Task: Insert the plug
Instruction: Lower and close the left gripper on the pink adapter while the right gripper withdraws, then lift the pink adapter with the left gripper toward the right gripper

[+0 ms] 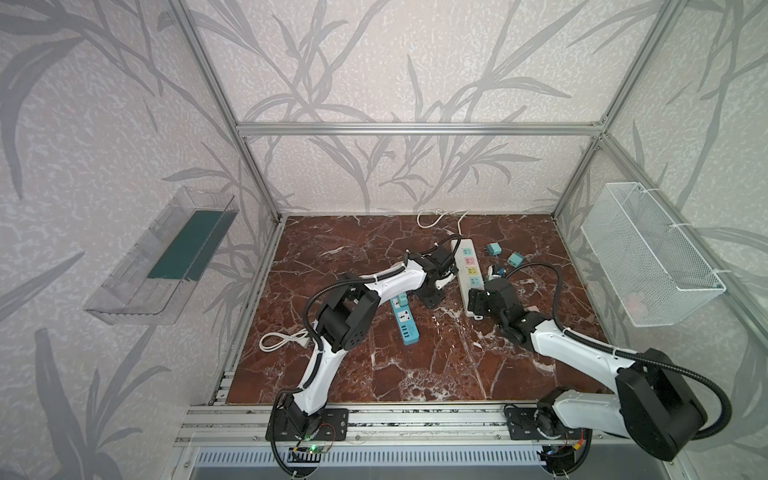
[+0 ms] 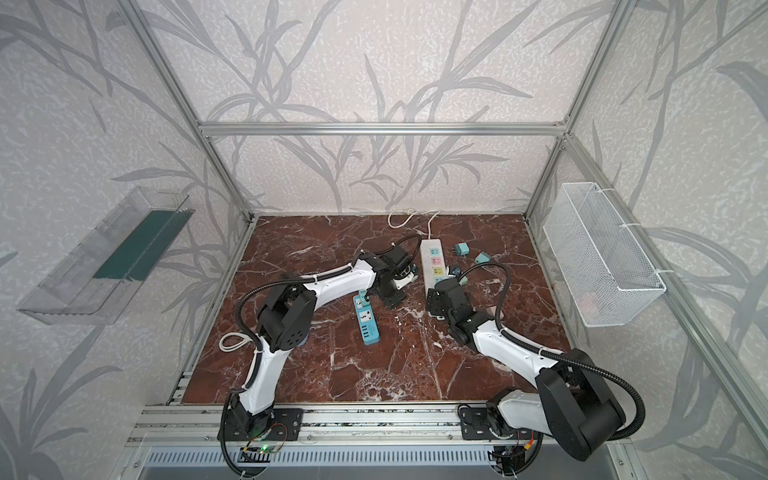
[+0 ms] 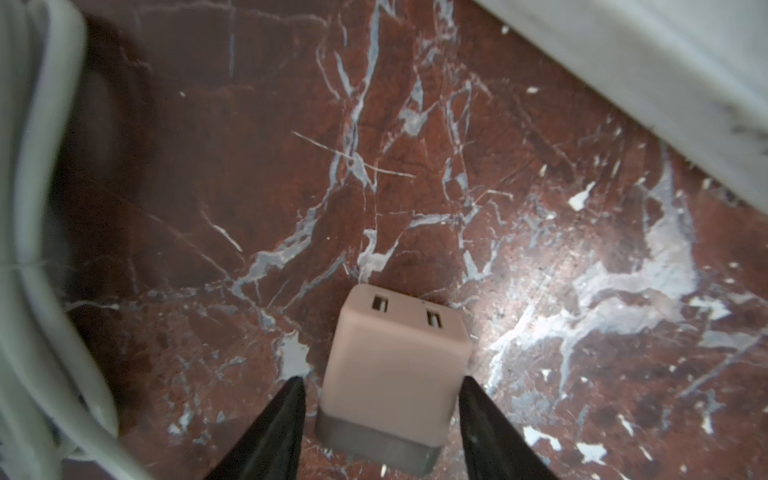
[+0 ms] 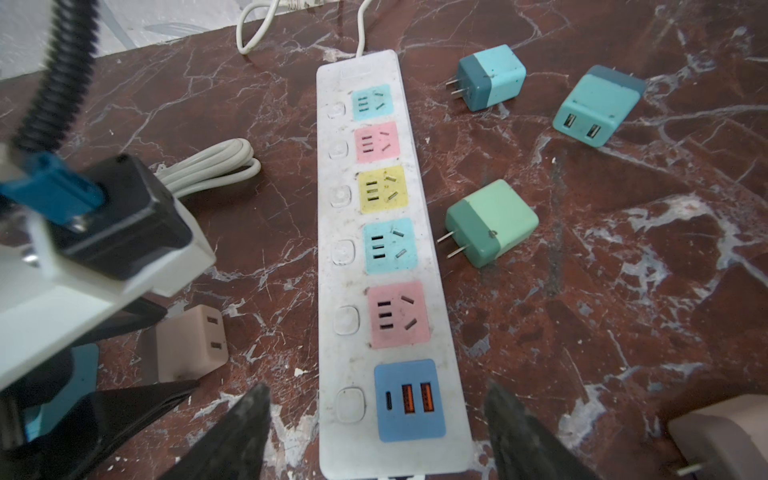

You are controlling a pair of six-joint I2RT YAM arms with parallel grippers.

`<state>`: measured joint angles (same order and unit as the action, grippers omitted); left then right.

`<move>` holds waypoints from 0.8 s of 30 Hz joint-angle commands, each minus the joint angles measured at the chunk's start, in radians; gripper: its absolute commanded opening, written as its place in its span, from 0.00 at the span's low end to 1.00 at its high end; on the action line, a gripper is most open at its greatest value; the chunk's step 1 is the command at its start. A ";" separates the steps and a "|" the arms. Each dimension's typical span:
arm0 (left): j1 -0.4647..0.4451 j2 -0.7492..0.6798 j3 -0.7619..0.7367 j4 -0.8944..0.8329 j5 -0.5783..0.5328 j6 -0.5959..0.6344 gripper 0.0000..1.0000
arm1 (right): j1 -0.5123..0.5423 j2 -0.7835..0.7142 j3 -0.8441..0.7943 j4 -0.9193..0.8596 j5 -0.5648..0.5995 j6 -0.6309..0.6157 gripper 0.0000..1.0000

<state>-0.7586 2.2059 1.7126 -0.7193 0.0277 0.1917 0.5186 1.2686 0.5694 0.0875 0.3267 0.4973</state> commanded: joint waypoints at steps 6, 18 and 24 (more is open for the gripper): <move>-0.006 0.029 0.028 -0.023 0.018 0.004 0.32 | -0.002 -0.041 -0.017 0.038 -0.014 -0.028 0.79; -0.006 -0.235 -0.107 0.146 0.015 -0.107 0.01 | -0.003 -0.108 -0.032 0.035 0.018 -0.051 0.78; -0.008 -0.494 -0.333 0.405 -0.042 -0.050 0.00 | -0.002 -0.090 -0.024 0.030 0.025 -0.057 0.77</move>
<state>-0.7593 1.8179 1.4590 -0.4839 0.0231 0.1078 0.5186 1.1774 0.5503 0.1062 0.3412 0.4519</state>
